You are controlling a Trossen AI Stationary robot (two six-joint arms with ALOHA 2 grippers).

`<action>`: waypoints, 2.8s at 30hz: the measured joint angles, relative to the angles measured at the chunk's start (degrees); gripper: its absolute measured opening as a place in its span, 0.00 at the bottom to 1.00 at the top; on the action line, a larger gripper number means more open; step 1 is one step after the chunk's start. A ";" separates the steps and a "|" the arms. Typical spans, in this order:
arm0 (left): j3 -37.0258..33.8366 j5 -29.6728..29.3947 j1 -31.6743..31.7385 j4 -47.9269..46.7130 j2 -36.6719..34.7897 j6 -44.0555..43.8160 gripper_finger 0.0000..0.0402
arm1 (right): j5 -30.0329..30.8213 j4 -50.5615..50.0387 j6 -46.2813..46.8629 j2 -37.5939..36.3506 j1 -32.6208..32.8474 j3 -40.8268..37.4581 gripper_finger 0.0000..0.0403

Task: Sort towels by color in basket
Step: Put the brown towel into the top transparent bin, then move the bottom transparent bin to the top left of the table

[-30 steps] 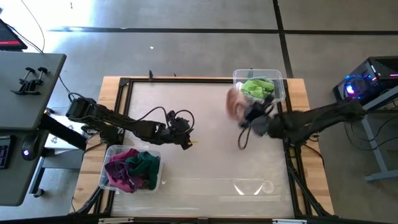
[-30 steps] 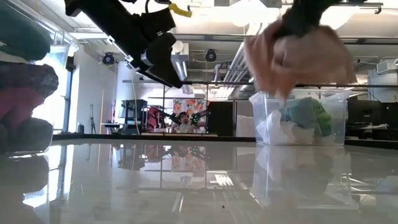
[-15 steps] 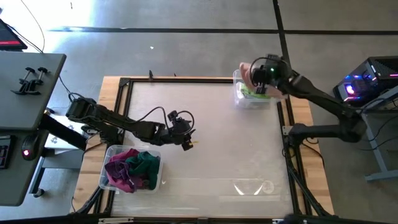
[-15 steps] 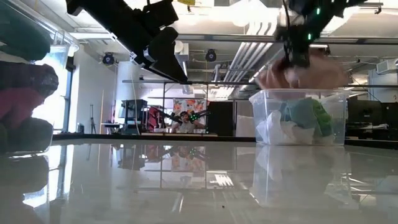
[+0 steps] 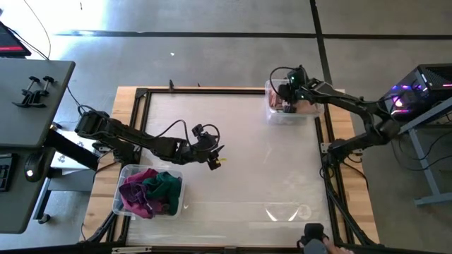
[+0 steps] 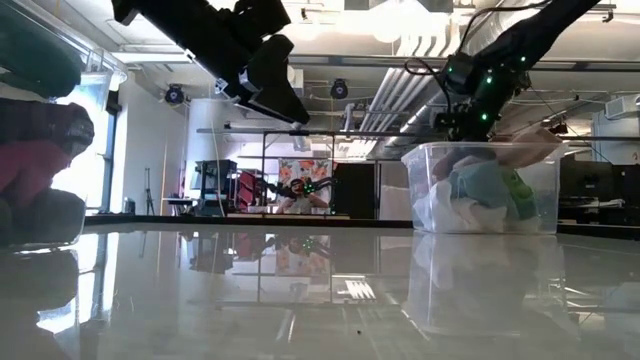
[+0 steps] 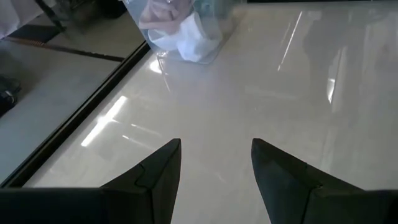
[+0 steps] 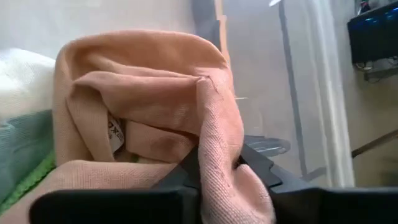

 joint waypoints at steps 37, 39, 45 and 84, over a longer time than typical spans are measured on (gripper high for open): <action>0.00 -0.20 0.72 1.65 0.03 2.84 0.46 | 11.12 -13.91 52.80 -3.70 2.48 3.72 0.31; 0.00 -0.20 0.44 1.95 0.03 2.89 0.46 | 8.31 -13.62 51.16 -0.08 1.93 3.73 0.23; 0.00 -0.15 0.34 5.09 0.03 5.43 0.46 | 7.82 -13.55 47.35 5.88 1.51 3.74 0.12; 0.00 4.02 -2.78 16.59 0.70 13.77 0.46 | 25.50 1.98 65.90 -18.34 46.26 -17.11 0.50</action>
